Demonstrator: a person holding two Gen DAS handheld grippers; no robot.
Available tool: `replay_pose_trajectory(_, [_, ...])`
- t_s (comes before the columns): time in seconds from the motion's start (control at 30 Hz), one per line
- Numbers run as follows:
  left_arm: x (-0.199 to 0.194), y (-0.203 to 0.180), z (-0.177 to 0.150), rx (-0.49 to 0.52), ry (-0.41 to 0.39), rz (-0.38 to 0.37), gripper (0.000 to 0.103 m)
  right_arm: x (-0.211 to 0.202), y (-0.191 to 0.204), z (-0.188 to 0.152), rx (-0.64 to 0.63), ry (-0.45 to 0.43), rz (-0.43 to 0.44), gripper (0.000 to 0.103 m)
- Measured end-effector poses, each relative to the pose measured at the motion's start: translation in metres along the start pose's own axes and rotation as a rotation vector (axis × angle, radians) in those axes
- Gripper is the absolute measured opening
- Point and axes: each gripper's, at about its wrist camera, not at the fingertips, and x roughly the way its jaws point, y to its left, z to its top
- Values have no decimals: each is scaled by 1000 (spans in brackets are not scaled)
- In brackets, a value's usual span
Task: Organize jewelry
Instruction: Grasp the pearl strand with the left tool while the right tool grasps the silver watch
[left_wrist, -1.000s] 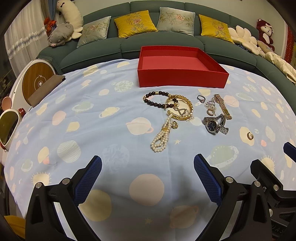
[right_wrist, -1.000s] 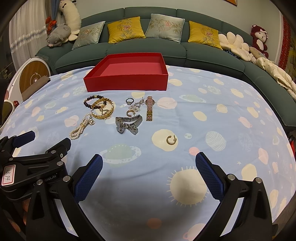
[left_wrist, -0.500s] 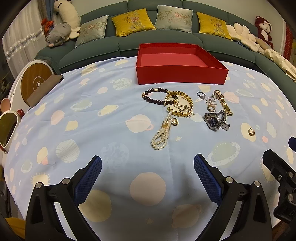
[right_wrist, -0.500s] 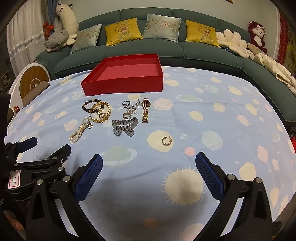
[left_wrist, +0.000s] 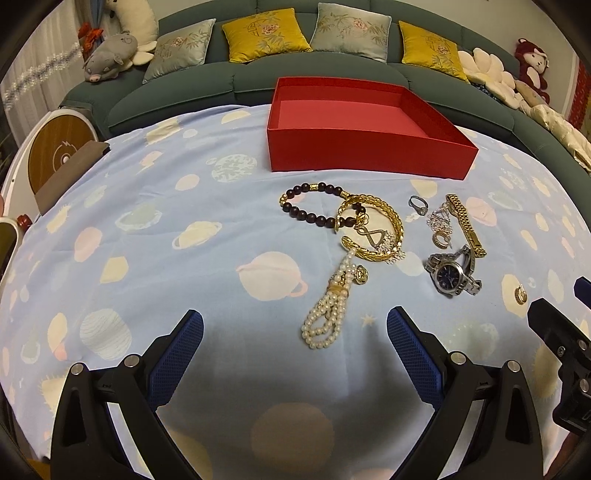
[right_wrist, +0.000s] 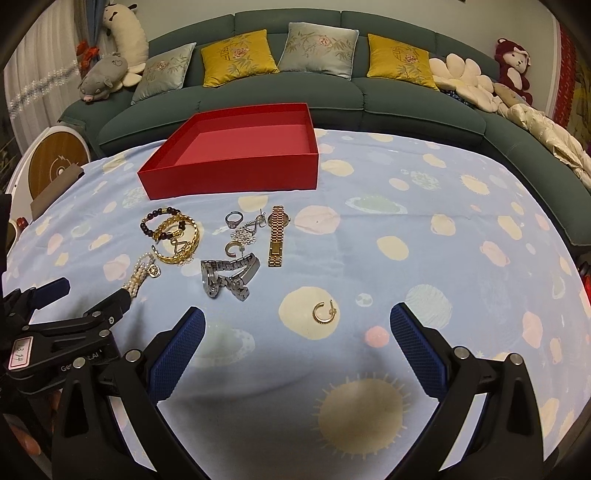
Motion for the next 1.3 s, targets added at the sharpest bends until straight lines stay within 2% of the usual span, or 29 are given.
replay_pose_trajectory(0.13, [13,9,5,-37,32,-71,80,7,2,-1,5,21,21,98])
replay_pose_trajectory(0.3, [21,8,10,-36,29,-73,71,13,6,-2,-22,24,23,98])
replay_pose_trajectory(0.4, [23,0,12,-7,19,-71,61,18,9,1,-33,23,27,98])
replay_pose_trajectory(0.47, [23,-4,13,5,17,-77,46,21,10,3,-40,22,30,98])
replay_pose_trajectory(0.5, [23,-6,14,11,18,-86,42,23,11,3,-44,21,33,98])
replay_pose_trajectory(0.57, [22,-8,15,18,25,-112,19,26,13,6,-52,23,38,96])
replay_pose_trajectory(0.6, [22,-9,16,20,30,-125,14,28,14,6,-55,25,43,94])
replay_pose_trajectory(0.77, [19,-6,16,7,38,-141,12,37,18,9,-62,49,75,80])
replay_pose_trajectory(1.03, [7,0,18,2,15,-122,12,55,36,12,-64,87,116,79])
replay_pose_trajectory(1.23, [5,5,15,18,14,-94,12,69,44,13,-69,100,106,76])
replay_pose_trajectory(1.3, [6,8,14,15,19,-96,12,70,45,14,-74,94,102,66])
